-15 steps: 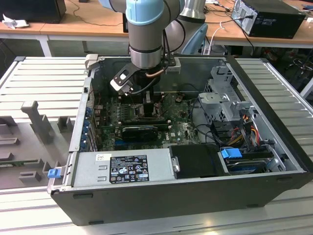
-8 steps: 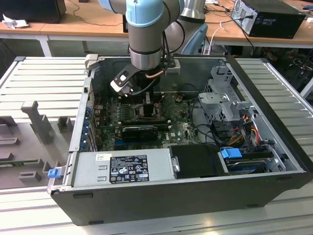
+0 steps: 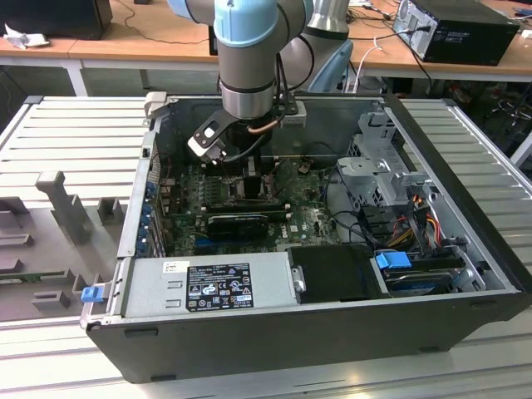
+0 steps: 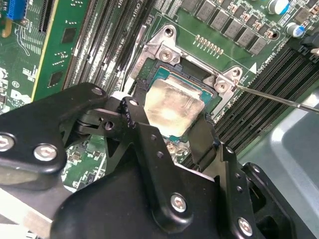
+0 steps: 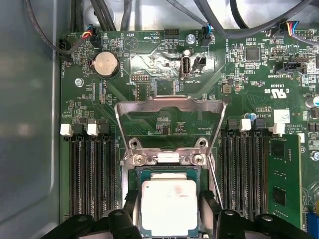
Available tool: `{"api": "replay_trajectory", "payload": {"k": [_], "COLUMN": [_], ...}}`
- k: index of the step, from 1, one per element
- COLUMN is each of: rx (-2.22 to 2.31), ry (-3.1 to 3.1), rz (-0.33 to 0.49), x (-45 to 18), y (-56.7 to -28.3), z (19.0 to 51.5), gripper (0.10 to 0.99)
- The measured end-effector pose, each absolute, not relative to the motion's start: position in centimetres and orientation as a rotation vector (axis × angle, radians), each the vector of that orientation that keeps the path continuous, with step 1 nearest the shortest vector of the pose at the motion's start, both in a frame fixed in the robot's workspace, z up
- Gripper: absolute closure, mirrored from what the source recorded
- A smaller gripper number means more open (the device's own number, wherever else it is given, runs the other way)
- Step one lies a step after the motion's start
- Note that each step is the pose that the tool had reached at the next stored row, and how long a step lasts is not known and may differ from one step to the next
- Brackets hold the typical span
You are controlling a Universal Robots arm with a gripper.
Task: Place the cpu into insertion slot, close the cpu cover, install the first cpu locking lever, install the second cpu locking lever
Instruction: 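Place the cpu into insertion slot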
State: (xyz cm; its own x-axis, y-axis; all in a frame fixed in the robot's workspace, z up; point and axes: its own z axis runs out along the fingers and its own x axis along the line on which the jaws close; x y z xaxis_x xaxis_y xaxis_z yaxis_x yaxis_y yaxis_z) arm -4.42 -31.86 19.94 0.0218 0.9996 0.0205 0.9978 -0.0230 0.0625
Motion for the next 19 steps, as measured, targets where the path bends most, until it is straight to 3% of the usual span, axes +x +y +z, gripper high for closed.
{"api": "replay_trajectory", "payload": {"k": [13, 15, 16, 19], "rx": [2.224, 2.224, 2.224, 2.224], "ry": [2.175, 2.175, 2.175, 2.175], "rz": [0.090, 0.089, 0.089, 0.089], "x": [-4.4, -4.4, -4.4, -4.4], "y": [-31.9, -31.9, -31.9, -31.9], "z": [21.6, 21.8, 21.9, 22.1], "gripper": [0.482, 0.565, 0.565, 0.749]}}
